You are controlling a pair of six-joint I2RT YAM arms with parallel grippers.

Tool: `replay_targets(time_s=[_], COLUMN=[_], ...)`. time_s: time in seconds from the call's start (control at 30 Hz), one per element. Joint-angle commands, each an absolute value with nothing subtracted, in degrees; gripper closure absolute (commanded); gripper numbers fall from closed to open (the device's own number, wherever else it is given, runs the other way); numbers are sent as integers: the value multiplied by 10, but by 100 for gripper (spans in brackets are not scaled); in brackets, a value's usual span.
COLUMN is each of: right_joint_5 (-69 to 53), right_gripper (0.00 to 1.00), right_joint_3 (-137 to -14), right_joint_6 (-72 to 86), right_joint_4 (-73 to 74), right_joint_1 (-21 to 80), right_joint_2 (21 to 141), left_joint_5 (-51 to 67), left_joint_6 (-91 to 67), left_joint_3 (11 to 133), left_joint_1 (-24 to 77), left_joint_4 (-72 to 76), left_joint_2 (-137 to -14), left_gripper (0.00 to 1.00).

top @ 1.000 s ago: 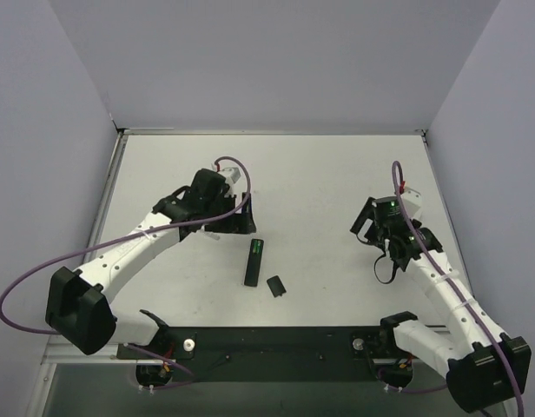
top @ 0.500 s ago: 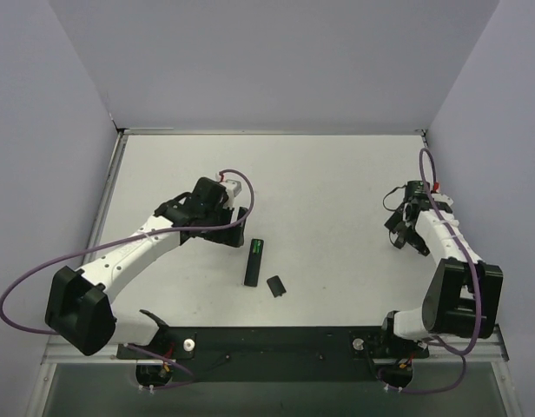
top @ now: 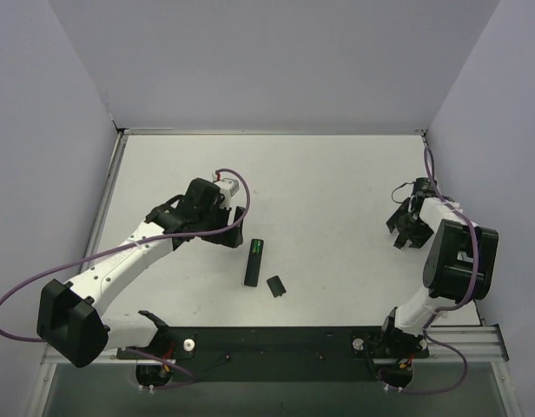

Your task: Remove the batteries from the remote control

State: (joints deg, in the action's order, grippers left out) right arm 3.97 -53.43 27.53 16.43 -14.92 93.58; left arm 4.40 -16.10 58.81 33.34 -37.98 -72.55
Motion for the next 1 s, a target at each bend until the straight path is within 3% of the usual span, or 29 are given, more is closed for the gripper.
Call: replay_targets(time_s=[0.0,0.17,0.3,0.4,0.63,0.7,0.77,0.97], right_joint_5=[30,32,23,5,-205,-338,-432,-554], right_gripper=[43,54,72,77,87,87,87,90], right_joint_3=[-559,-548,-538,-534,-499,-476,-450,-408], right_joint_6=[259,252,249,239,220,231,241,277], right_joint_4=[169,163,161,157,103,65,18,-90], right_joint_1=[-149,-143,-132,-104,-10,17,38,155], right_joint_2=[956,953,941,915,825,784,759,661], left_joint_5=[43,29,25,25,81,93,133,311], left_joint_6=[-158,-162,-166,-174,-204,-221,-243,-377], left_joint_3=[594,583,577,572,566,566,554,481], left_joint_1=[335,334,332,330,317,313,309,292], left_joint_4=[-364,-348,-337,-331,-315,-309,-279,-84], left_joint_2=[-716,-690,-671,-666,-676,-675,-671,-650], left_gripper=[15,18,19,20,20,21,21,23])
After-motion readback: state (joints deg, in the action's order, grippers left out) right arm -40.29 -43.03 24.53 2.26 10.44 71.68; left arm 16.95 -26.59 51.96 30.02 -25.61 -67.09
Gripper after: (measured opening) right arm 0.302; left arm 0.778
